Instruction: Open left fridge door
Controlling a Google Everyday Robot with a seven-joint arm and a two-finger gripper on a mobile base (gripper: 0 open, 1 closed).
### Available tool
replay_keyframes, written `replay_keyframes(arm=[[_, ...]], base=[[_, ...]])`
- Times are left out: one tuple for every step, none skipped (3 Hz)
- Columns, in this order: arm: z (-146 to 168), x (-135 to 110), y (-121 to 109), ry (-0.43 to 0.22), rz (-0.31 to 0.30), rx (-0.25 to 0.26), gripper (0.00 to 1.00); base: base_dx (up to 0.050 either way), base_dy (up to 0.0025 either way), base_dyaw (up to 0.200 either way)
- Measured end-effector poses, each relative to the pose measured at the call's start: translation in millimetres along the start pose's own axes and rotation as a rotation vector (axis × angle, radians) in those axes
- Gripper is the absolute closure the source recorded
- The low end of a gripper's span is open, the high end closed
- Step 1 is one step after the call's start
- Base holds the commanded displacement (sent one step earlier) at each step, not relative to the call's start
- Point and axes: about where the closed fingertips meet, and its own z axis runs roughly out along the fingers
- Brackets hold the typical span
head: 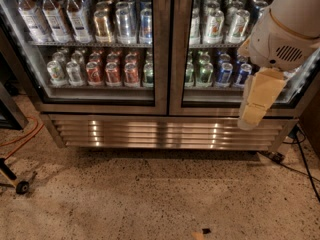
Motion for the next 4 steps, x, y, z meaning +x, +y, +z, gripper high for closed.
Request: replay_keyframes(arm=[[34.0, -26.7, 5.7, 0.048, -0.046, -0.037, 0.0], [34.1, -27.1, 5.3, 0.046, -0.047, -0.037, 0.0], [34.7, -23.8, 3.5, -0.051, -0.058, -0.073, 0.0], [39.0, 6.2, -14.4, -0.254, -0.067, -0.127, 0.0]], base=[[0.0, 0.0, 0.0], [0.0, 0.0, 0.0], [0.0, 0.0, 0.0], [0.0, 0.0, 0.0]])
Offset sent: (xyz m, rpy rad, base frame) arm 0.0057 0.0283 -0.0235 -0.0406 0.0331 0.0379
